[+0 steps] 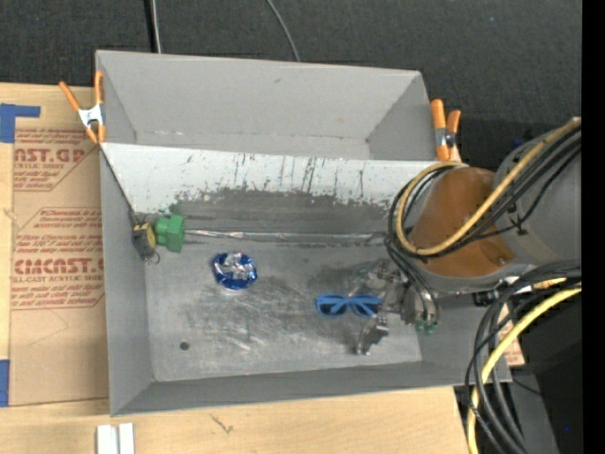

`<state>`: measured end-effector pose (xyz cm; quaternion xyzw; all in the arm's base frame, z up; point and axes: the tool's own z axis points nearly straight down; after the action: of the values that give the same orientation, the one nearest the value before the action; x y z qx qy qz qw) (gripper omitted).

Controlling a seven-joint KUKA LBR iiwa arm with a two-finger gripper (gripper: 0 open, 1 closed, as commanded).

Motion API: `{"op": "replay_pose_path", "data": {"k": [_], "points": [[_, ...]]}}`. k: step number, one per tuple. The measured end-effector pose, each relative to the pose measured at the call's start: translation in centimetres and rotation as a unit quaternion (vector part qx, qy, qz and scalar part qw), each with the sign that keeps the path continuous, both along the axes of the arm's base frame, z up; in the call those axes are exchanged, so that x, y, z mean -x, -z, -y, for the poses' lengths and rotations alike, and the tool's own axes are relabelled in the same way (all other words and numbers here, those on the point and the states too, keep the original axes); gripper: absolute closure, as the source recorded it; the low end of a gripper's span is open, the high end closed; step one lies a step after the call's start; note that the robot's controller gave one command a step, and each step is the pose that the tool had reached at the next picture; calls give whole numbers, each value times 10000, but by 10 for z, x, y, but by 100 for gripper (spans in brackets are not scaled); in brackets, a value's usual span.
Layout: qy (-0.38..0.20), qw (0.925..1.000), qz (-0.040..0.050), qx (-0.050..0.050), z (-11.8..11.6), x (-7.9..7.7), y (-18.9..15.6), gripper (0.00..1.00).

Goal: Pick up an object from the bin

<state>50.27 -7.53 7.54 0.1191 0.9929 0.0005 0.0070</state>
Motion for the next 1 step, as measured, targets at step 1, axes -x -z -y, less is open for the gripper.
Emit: {"op": "replay_pose_path", "data": {"k": [1], "points": [[1,10000,18,4,1,-1,-1,100]]}}
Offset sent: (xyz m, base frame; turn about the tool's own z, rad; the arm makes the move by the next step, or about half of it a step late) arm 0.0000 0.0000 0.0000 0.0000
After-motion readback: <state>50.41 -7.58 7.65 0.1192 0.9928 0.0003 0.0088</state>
